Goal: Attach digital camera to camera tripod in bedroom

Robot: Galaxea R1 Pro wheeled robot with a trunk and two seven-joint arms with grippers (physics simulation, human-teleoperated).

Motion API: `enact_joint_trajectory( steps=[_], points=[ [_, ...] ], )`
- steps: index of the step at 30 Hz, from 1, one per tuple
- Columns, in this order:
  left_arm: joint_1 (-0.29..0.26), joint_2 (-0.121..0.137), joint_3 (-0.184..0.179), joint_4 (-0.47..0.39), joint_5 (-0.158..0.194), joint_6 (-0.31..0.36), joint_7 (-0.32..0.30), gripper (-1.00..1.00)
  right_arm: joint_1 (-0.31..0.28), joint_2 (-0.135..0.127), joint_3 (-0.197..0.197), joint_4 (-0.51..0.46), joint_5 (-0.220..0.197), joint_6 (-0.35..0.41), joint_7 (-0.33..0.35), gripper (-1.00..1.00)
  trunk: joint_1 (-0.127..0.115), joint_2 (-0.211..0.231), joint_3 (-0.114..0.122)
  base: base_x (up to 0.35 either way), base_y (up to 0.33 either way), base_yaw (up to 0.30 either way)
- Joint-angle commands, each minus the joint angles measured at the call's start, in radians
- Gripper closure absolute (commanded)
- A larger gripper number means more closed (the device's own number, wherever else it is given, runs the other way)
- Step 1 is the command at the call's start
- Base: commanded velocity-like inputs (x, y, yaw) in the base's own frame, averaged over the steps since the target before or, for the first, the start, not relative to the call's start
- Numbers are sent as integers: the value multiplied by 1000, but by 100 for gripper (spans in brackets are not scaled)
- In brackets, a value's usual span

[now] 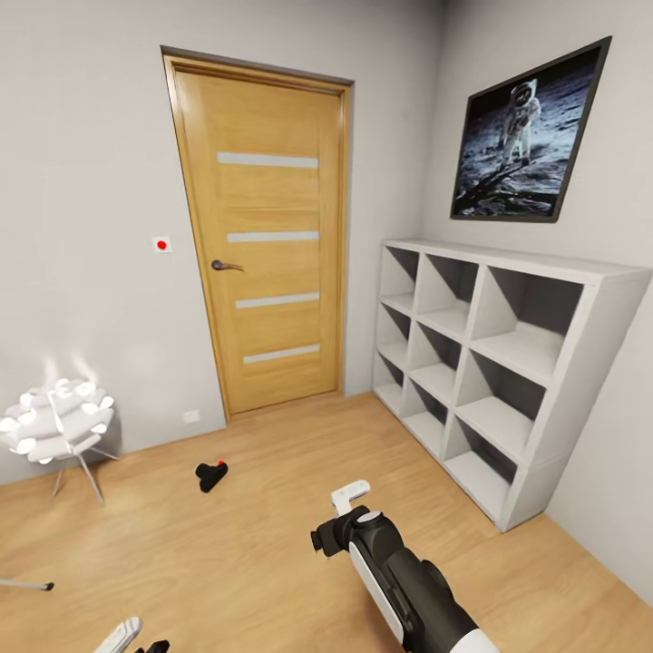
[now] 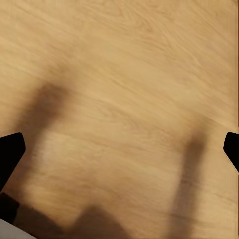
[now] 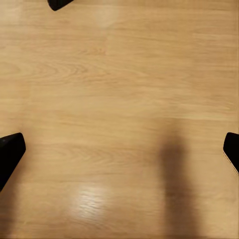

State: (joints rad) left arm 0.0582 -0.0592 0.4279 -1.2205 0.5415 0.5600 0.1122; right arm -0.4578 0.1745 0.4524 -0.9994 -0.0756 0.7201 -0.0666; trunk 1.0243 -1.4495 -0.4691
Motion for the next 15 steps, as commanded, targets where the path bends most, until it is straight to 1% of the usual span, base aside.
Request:
enact_joint_trajectory(
  steps=[1, 4, 7, 11, 12, 15],
  points=[
    [0, -1, -1, -2, 11, 5, 8, -100, -1, 0, 2, -1, -8, 4, -7, -100, 1, -1, -1, 327, 0, 0],
    [0, 0, -9, 1, 11, 5, 8, -100, -1, 0, 2, -1, -8, 4, -7, -100, 1, -1, -1, 327, 0, 0],
    [-2, 4, -37, 3, 8, 5, 8, -100, -1, 0, 2, -1, -7, 4, -8, -100, 1, -1, -1, 327, 0, 0],
    [-11, 18, -64, 4, -2, 6, 8, -100, -2, 0, 2, -2, -8, 4, -8, -100, 1, -1, -1, 327, 0, 0],
    [-11, 18, -64, 4, -2, 6, 8, -100, -2, 0, 2, -2, -8, 4, -8, -100, 1, -1, -1, 327, 0, 0],
    [-17, 30, -83, 8, -7, 8, 8, -100, -2, 0, 2, -3, -8, 4, -8, -100, 1, -1, -1, 327, 17, 0]
  ],
)
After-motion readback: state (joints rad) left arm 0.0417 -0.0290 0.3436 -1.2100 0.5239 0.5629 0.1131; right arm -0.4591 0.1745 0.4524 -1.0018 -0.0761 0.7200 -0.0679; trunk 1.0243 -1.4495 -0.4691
